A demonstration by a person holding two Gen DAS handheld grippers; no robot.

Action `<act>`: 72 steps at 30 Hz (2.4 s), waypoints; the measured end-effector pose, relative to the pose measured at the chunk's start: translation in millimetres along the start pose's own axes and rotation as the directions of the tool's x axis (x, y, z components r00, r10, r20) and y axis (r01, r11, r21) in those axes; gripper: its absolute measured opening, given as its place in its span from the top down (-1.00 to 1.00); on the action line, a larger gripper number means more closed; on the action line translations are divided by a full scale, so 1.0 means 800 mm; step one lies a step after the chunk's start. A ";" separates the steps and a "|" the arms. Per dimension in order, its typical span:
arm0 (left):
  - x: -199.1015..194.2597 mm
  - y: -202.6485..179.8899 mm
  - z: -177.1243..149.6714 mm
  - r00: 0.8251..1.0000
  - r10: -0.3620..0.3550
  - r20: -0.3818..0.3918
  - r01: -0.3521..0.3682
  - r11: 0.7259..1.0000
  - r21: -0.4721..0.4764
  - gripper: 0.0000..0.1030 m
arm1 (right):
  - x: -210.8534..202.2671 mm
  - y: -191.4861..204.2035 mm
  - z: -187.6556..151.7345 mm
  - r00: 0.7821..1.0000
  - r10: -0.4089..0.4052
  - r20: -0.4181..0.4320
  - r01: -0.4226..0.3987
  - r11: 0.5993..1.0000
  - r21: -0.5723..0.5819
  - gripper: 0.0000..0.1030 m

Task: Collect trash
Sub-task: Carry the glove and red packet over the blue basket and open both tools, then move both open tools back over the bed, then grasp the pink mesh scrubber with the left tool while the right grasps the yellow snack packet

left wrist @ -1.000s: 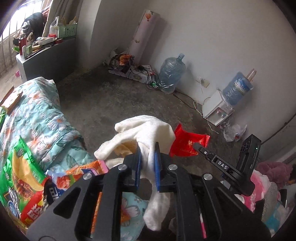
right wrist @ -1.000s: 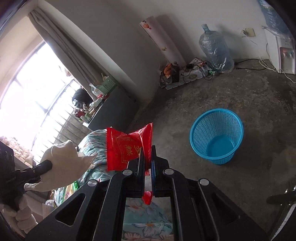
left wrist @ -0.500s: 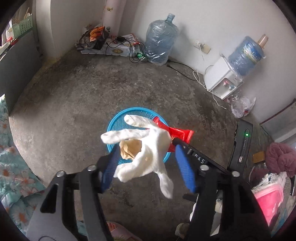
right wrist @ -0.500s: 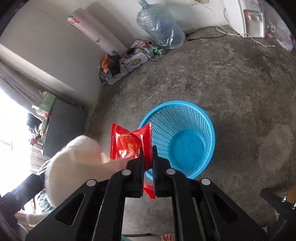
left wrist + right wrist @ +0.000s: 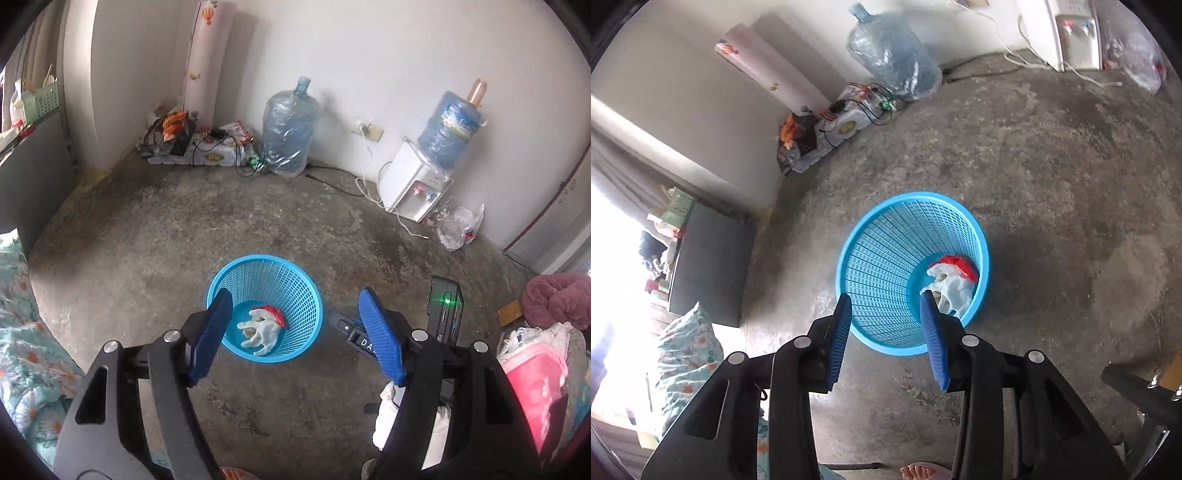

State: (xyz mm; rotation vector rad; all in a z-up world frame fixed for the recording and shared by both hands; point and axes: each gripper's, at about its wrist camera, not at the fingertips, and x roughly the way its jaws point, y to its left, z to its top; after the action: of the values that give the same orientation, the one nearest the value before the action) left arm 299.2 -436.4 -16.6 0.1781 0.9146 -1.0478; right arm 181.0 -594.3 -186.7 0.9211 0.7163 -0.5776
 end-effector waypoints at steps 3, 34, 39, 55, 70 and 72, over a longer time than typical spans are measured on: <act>-0.069 -0.010 -0.010 0.998 -0.056 0.036 0.055 0.998 0.029 -0.37 | -0.066 0.045 -0.014 0.993 0.044 0.109 -0.031 0.993 -0.114 -0.17; -0.576 0.093 -0.380 0.797 0.510 0.323 -0.328 0.816 -0.477 -0.61 | -0.307 0.275 -0.242 0.780 0.555 -0.287 -0.604 0.551 -0.576 -0.84; -0.555 0.111 -0.430 0.821 0.530 0.215 -0.336 0.751 -0.568 -0.61 | -0.284 0.289 -0.291 0.764 0.501 -0.407 -0.643 0.533 -0.551 -0.70; -0.474 0.147 -0.466 0.790 0.609 -0.072 -0.525 0.612 -0.592 -0.52 | -0.193 0.385 -0.369 0.633 0.373 -0.679 -0.757 0.483 -0.440 -0.17; -0.471 0.175 -0.469 0.838 0.544 -0.037 -0.429 0.615 -0.661 -0.03 | -0.130 0.485 -0.431 0.634 0.236 -0.736 -0.753 0.404 -0.520 -0.09; -0.471 0.175 -0.468 0.842 0.539 -0.025 -0.419 0.624 -0.660 0.06 | -0.131 0.488 -0.436 0.631 0.226 -0.742 -0.756 0.395 -0.522 0.01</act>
State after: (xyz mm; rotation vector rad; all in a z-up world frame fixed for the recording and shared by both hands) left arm 132.2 87.1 -20.3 -0.2456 0.9453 -0.1909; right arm 288.8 -88.4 -54.0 0.3416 1.0309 0.6765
